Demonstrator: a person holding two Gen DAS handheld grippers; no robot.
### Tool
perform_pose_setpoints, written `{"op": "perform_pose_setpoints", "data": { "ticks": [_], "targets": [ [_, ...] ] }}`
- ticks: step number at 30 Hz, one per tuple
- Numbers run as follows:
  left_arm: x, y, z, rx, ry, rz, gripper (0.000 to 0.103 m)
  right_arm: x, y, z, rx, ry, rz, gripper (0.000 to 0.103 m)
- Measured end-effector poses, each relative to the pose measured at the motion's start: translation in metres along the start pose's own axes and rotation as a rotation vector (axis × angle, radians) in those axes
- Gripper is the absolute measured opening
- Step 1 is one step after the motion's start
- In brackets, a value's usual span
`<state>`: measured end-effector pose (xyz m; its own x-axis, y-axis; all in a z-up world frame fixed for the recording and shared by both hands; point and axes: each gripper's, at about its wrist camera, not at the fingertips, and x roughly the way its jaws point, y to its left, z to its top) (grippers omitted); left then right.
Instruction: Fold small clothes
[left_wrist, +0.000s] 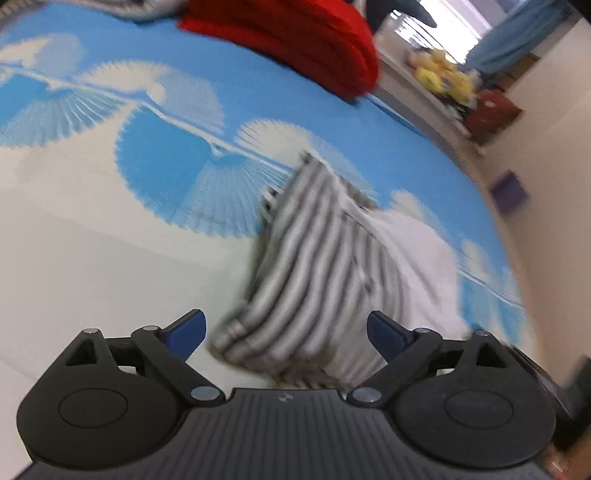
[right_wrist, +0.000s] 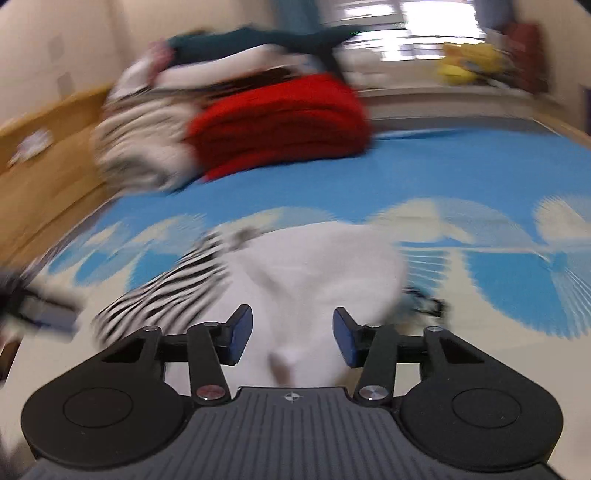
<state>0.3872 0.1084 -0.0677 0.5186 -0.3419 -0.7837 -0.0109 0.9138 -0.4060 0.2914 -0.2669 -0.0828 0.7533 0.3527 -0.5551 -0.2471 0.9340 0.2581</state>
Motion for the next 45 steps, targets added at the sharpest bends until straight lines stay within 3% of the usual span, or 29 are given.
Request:
{"op": "perform_pose_setpoints", "data": {
  "ticks": [2,5,8,11,13,17,20,23,25,28,31,37,45],
  "targets": [
    [0.02,0.001,-0.003,-0.013,-0.055,0.16,0.096,0.013,0.017,-0.007,-0.08,0.07,0.013,0.044],
    [0.05,0.009,-0.003,-0.031,-0.019,0.255,0.097,0.039,0.024,-0.027,-0.175,0.176,-0.053,0.043],
    [0.045,0.01,-0.011,-0.031,-0.005,0.248,0.097,0.045,0.012,-0.037,-0.144,0.172,-0.039,0.043],
    [0.024,0.005,-0.014,0.045,-0.033,0.257,0.098,0.044,0.011,-0.04,-0.165,0.159,-0.044,0.043],
    [0.008,0.006,-0.011,0.043,-0.083,0.277,0.099,0.041,0.014,-0.041,-0.17,0.153,-0.056,0.044],
    [-0.043,-0.018,-0.029,0.17,-0.217,0.287,0.103,0.014,0.038,-0.029,-0.193,0.134,-0.072,0.061],
    [-0.077,-0.036,-0.068,0.281,-0.307,0.321,0.103,-0.037,0.071,-0.034,-0.266,0.017,-0.097,0.084],
    [-0.103,-0.041,-0.115,0.32,-0.302,0.323,0.103,-0.087,0.095,-0.058,-0.281,-0.108,-0.161,0.092],
    [-0.115,-0.036,-0.145,0.319,-0.281,0.309,0.103,-0.114,0.102,-0.085,-0.226,-0.147,-0.199,0.092],
    [-0.129,-0.025,-0.185,0.305,-0.269,0.294,0.103,-0.138,0.107,-0.124,-0.09,-0.101,-0.25,0.093],
    [-0.134,-0.023,-0.212,0.313,-0.252,0.288,0.103,-0.157,0.115,-0.145,-0.022,-0.14,-0.247,0.093],
    [-0.132,-0.023,-0.23,0.369,-0.256,0.287,0.103,-0.152,0.134,-0.162,-0.167,-0.157,-0.329,0.093],
    [-0.134,-0.017,-0.233,0.33,-0.253,0.334,0.103,-0.148,0.128,-0.163,-0.1,-0.123,-0.356,0.093]
  ]
}}
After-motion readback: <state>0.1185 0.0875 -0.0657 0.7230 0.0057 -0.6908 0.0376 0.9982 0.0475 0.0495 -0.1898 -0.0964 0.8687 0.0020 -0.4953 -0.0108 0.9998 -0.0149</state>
